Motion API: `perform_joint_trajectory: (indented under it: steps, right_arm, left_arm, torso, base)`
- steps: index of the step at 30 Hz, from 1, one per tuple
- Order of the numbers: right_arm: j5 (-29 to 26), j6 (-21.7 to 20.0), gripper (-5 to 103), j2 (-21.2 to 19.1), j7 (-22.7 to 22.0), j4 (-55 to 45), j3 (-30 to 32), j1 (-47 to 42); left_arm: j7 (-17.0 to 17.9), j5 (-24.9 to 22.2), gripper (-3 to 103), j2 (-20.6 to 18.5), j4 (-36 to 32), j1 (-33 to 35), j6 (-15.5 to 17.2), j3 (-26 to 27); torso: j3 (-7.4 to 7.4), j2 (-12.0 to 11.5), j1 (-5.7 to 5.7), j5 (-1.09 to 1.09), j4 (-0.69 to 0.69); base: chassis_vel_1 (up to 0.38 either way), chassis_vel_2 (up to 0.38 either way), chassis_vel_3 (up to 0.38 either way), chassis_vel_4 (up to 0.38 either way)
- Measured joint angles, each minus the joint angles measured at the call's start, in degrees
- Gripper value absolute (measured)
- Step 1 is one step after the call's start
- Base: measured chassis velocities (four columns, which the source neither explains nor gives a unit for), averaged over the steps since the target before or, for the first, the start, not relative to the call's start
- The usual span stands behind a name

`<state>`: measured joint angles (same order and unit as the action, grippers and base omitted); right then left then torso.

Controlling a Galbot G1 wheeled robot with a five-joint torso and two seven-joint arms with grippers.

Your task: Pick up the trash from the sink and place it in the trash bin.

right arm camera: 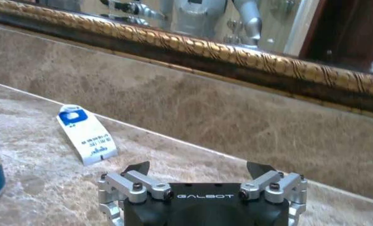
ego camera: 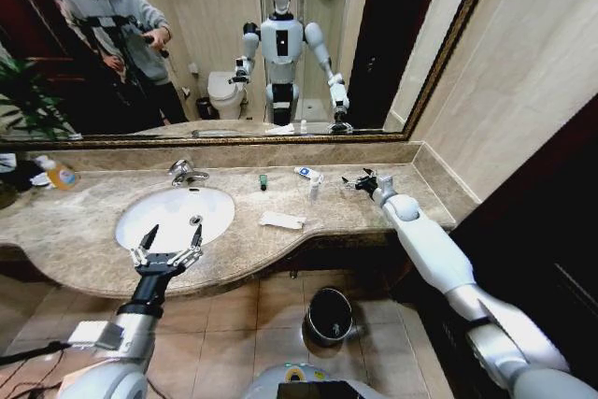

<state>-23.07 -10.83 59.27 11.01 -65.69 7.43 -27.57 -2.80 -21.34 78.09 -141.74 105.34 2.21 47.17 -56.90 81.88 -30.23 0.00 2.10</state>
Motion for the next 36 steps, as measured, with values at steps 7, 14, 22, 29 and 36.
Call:
perform_joint_trajectory:
  steps: [7,14,22,29,36]
  right_arm:
    - [-3.18,0.22,100,0.32,0.16,2.82,-0.14,0.45]
    - [-3.92,0.26,100,0.15,0.43,4.97,-0.67,1.67]
    - [-4.24,0.27,83,0.23,0.94,7.71,-0.57,2.28]
    - [-6.16,-0.35,55,0.24,1.37,9.18,-0.48,3.01]
    - [-6.57,-0.46,33,-0.45,2.11,9.26,-0.32,2.49]
  left_arm:
    - [0.00,0.00,100,0.00,0.00,0.00,0.00,0.00]
    - [0.00,0.00,100,0.00,0.00,0.00,0.00,0.00]
    - [0.00,0.00,100,0.01,0.00,0.00,0.00,0.00]
    - [0.00,0.00,100,0.00,0.00,0.00,0.00,0.00]
    - [0.00,0.00,100,0.00,0.00,0.00,0.00,0.00]
  torso:
    - [0.00,0.00,0.00,0.01,0.00]
    - [0.00,0.00,0.00,0.00,0.01]
    - [0.00,0.01,0.00,0.00,0.00]
    - [0.00,0.01,0.00,0.00,0.01]
    - [0.00,0.01,0.00,0.00,0.00]
  base:
    - [0.000,0.000,0.000,0.000]
    - [0.000,0.000,0.000,0.000]
    - [0.000,0.000,0.000,0.000]
    - [0.000,0.000,0.000,0.000]
    - [0.000,0.000,0.000,0.000]
